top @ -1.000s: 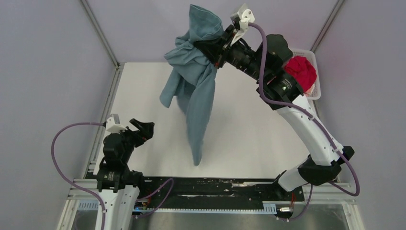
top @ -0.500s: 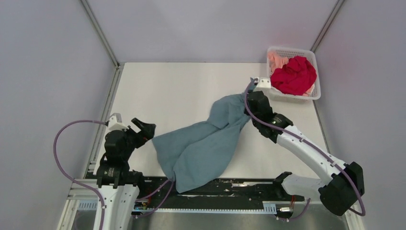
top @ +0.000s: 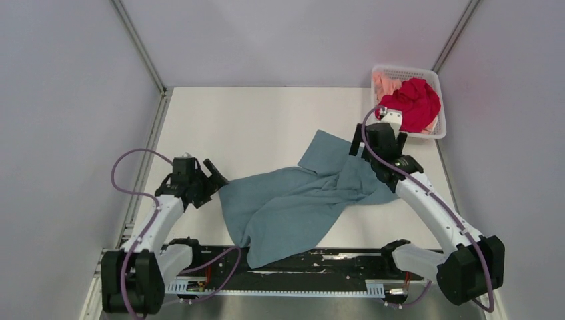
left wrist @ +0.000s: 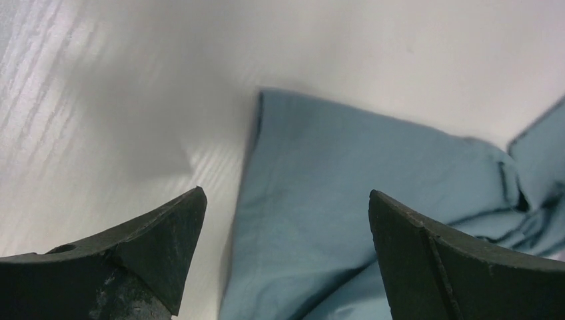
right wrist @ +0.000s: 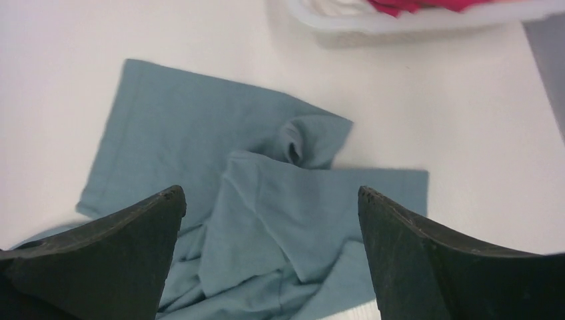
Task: Fold and stack the t-shirts
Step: Move the tshirt to the center of the board, then flatten out the tshirt
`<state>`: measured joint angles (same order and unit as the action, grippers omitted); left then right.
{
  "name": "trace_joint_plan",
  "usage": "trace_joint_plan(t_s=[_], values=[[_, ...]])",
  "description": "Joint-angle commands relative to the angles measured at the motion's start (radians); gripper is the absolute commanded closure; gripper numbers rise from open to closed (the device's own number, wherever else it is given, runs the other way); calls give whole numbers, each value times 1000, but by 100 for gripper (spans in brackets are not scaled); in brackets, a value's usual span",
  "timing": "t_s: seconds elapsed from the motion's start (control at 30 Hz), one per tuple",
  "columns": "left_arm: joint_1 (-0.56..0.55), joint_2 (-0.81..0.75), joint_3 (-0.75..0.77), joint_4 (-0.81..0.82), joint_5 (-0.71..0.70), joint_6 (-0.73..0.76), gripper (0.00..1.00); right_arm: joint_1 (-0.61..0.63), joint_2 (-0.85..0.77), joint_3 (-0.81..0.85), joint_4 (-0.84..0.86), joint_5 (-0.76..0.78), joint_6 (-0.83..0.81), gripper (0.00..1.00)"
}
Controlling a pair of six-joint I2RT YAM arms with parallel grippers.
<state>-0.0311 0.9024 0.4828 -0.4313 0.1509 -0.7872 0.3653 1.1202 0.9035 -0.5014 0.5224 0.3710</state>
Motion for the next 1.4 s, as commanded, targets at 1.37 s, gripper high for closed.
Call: trace_joint_plan(t_s=[1.37], values=[[-310,897,483,-287,-206,-236,32,-32,775,484,256,-352,-152,1]])
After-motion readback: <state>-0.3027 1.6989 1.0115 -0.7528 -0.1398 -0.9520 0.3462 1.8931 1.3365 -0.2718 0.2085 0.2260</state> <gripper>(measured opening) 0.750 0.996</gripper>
